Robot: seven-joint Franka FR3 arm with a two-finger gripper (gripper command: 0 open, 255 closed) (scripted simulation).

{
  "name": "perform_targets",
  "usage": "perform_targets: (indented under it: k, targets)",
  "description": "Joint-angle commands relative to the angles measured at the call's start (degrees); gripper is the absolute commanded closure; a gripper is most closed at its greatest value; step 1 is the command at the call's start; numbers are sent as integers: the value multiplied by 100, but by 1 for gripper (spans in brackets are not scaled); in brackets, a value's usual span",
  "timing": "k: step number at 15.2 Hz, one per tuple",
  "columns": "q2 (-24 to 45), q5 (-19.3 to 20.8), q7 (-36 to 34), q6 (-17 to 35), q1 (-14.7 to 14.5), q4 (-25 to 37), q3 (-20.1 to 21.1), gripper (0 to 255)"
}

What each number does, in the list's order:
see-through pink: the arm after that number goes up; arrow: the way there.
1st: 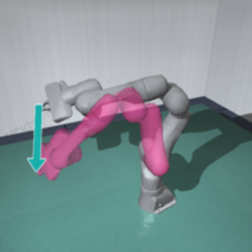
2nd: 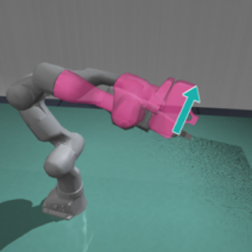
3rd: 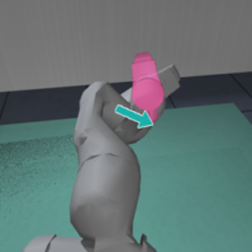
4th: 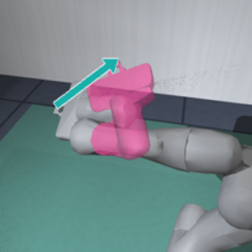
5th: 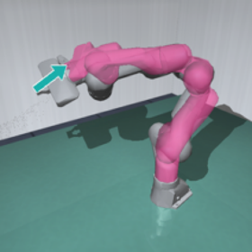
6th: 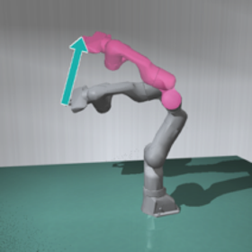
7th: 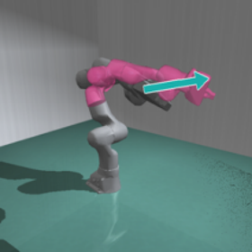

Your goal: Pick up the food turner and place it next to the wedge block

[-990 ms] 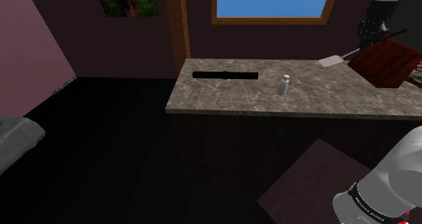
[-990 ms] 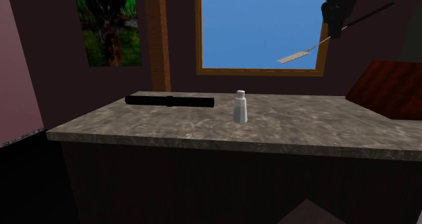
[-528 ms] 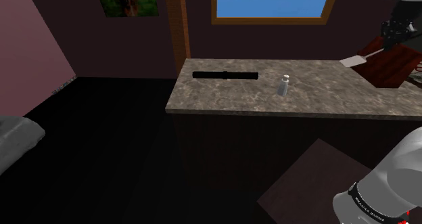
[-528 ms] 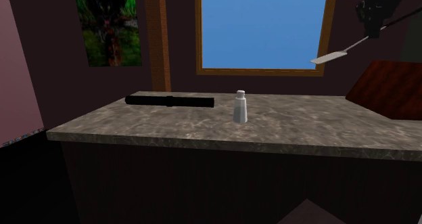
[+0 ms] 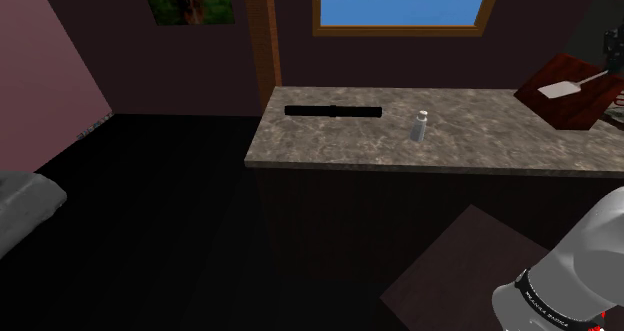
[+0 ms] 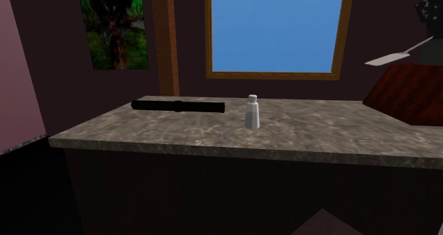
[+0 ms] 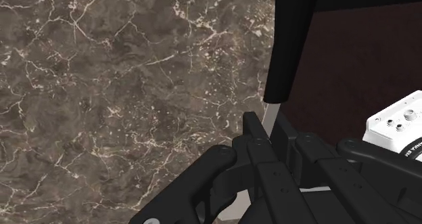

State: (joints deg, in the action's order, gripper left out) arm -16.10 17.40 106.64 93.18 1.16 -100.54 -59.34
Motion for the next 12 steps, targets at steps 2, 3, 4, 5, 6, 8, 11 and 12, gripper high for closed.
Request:
perform_targets:
  k: [2,3,4,5,6,8,11,12]
  targets:
    - [524,-391,711,112,-161,352,-796,255]
    - [812,-646,1020,148,-251,498,-1166,255]
    - [1226,-1042,1421,184,-340,653,-1623,255]
    - [1925,-1748,2025,197,-258,821,-2107,255]
    - [2615,-2456,2609,130,239,1019,-2182,255]
    - [3235,-3066,3173,-30,1367,1451,-1684,255]
    - [3912,-3679,3726,-313,2731,2201,-1083,255]
    - [4130,-3869,3876,-424,3135,2483,-932,255]
